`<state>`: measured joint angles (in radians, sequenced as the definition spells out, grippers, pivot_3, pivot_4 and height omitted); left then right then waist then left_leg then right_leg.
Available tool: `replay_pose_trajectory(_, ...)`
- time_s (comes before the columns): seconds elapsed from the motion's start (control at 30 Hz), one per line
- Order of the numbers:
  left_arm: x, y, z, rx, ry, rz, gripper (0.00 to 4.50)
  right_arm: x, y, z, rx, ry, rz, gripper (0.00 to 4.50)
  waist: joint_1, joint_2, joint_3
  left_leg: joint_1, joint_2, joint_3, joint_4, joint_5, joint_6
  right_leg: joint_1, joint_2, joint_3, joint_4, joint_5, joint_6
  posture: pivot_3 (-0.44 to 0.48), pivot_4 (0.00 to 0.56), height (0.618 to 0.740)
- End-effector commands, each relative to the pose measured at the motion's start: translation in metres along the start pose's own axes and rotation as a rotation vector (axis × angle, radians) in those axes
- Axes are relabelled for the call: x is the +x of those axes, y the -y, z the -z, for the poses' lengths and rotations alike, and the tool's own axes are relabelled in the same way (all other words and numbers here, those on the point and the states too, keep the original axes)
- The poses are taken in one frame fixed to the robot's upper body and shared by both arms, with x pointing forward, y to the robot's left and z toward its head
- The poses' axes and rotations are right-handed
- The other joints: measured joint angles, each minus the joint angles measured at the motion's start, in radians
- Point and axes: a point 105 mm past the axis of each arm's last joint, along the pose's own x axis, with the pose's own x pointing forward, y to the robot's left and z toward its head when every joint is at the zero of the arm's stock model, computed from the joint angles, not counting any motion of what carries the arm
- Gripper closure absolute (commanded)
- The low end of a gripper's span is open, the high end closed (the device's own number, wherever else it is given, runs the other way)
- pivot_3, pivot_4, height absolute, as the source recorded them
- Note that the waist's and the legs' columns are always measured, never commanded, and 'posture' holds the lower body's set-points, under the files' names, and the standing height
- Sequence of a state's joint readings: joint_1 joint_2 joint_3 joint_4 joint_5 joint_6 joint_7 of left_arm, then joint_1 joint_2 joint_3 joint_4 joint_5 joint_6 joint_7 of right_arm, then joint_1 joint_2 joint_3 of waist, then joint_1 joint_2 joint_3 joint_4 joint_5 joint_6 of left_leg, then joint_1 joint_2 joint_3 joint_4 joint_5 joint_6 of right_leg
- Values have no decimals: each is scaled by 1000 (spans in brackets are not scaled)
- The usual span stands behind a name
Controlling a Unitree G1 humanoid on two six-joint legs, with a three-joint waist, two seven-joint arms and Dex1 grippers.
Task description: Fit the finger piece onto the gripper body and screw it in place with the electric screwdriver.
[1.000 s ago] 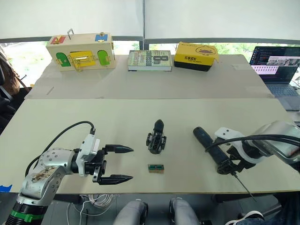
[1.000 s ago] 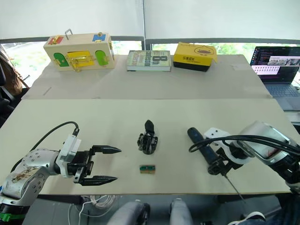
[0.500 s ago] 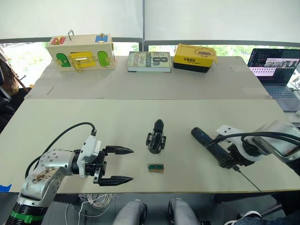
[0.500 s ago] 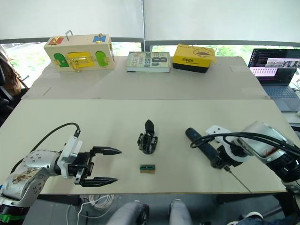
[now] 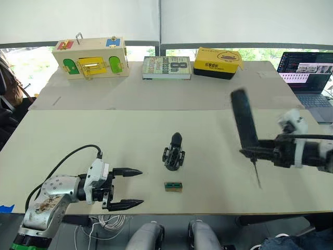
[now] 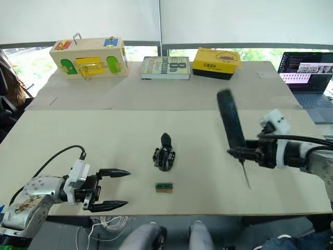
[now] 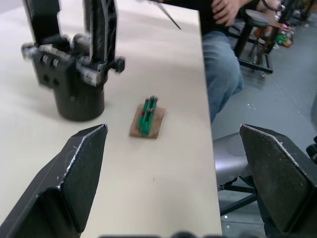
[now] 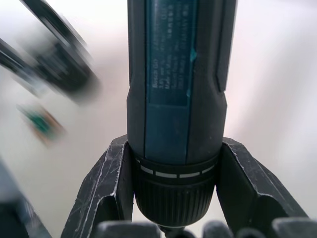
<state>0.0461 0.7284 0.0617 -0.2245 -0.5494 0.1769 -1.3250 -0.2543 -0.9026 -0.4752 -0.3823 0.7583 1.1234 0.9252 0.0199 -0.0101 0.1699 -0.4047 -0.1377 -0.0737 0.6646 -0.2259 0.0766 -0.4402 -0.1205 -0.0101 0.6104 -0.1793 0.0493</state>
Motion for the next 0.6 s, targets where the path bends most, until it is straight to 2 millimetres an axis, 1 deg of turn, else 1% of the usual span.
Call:
replay_pose_trajectory(0.03, -1, -7, 1, 51, -22, -23, 0, -4, -37, -31, -161, 253, -58, 2598, 3, 0, 0, 0, 0, 0, 0, 0, 0, 0, 0, 0, 0, 0, 0, 0, 150, 740)
replay_pose_trajectory(0.07, 0, -8, 4, 56, -33, -24, 0, -1, -48, -36, -187, 347, -69, 2598, 3, -1, 0, 0, 0, 0, 0, 0, 0, 0, 0, 0, 0, 0, 0, 0, 150, 740)
replay_pose_trajectory(0.1, 1, -10, 6, 60, -37, -25, 0, 1, -55, -37, -212, 404, -64, 2598, 2, -1, 0, 1, 2, 0, 0, 0, 0, 1, -1, 0, 0, 0, 0, 0, 150, 740)
replay_pose_trajectory(0.13, 4, -12, 7, 63, -40, -26, 0, 5, -68, -35, -244, 441, -95, 2598, 2, 0, 0, 0, 2, 0, 0, 0, -1, 0, 0, 0, 0, 0, 0, 0, 150, 740)
replay_pose_trajectory(0.2, 12, -13, 12, 73, -49, -17, 0, 12, -90, -30, -303, 506, -162, 2598, 3, 1, 0, 1, 2, 0, 0, 0, -1, 0, 0, 0, 0, 0, 0, 0, 150, 740)
replay_pose_trajectory(0.23, 16, -12, 14, 61, -50, -5, 0, 16, -99, -27, -318, 535, -198, 2598, 3, 1, 0, 1, 1, 0, 0, 0, -1, 0, 3, 0, 0, 0, 0, 0, 150, 740)
replay_pose_trajectory(0.33, 32, -14, 20, 45, -48, -7, 0, 25, -121, -17, -460, 570, -314, 2598, -3, 0, 0, 2, 1, 1, 0, 0, -1, 1, 5, 3, 0, 1, 1, 0, 150, 740)
replay_pose_trajectory(0.4, 37, -13, 21, 36, -50, 0, 0, 28, -128, -11, -499, 576, -360, 2598, -6, 0, 0, 4, 0, 1, 0, 0, -1, 1, 5, 3, -1, 1, 1, 0, 150, 740)
replay_pose_trajectory(0.5, 51, -13, 26, 81, -61, 17, 0, 40, -131, -14, -475, 621, -395, 2598, -9, 0, 0, 5, 1, 1, 0, 1, -1, 1, 6, 3, 0, 1, 1, 0, 150, 740)
replay_pose_trajectory(0.6, 62, -11, 32, 76, -59, 29, 0, 51, -139, -9, -475, 620, -472, 2598, -10, 0, 0, 7, 2, 1, 0, 1, -3, 2, 6, 3, 0, 1, 1, 0, 150, 740)
